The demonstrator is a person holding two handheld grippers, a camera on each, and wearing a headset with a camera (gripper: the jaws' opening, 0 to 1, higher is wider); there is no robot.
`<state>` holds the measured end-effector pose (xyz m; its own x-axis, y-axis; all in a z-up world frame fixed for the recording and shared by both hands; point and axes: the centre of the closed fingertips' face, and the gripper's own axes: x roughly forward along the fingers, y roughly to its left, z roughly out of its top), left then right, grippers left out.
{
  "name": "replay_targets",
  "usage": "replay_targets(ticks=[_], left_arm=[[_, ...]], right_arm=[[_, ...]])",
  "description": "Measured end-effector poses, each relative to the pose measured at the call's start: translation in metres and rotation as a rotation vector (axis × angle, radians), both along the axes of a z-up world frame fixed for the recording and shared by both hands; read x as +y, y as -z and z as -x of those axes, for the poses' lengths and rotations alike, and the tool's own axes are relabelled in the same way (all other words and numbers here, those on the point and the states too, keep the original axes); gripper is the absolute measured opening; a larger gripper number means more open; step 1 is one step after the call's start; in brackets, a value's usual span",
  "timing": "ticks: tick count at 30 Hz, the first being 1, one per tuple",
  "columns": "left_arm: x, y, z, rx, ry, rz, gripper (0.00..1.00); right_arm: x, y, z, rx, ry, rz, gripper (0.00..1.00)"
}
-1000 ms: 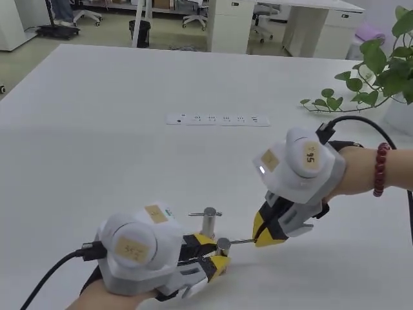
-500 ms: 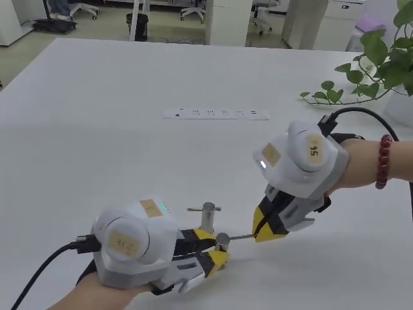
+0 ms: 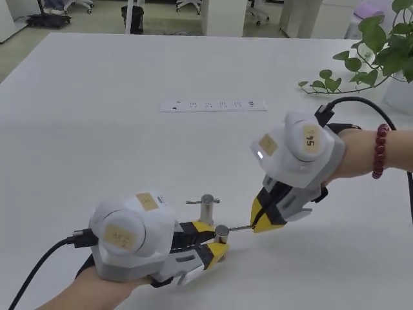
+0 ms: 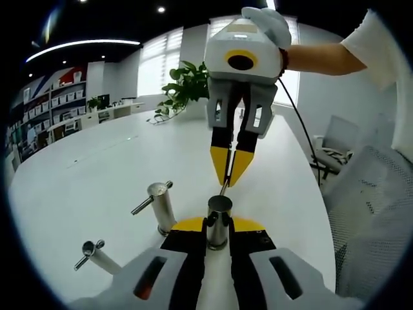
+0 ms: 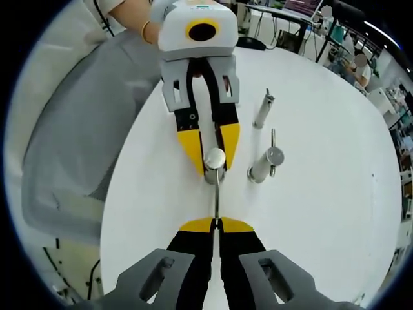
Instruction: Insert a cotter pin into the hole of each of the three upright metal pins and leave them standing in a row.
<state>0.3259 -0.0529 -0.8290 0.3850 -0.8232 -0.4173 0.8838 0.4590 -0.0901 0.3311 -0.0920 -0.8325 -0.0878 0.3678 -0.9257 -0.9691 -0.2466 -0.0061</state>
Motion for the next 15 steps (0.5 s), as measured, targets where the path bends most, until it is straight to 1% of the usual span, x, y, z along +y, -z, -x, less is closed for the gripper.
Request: replay_targets(ticks=[3, 9, 15], left_arm=[[0.0001, 0.0002, 0.0001, 0.005, 0.000, 0.002, 0.11], [0.0004, 0.0001, 0.0007, 0.005, 0.003, 0.001, 0.11], [0.0008, 0.0010, 0.0009, 0.011, -0.011, 0.001, 0.12]], right_arm=[[-0.0004, 0.0007, 0.0001, 0.002, 0.003, -0.003, 0.03], [0.0004, 0.0011, 0.0033, 0.009, -0.002, -0.009, 0.03], [0.0016, -0.0003, 0.0074, 0.015, -0.009, -0.014, 0.03]])
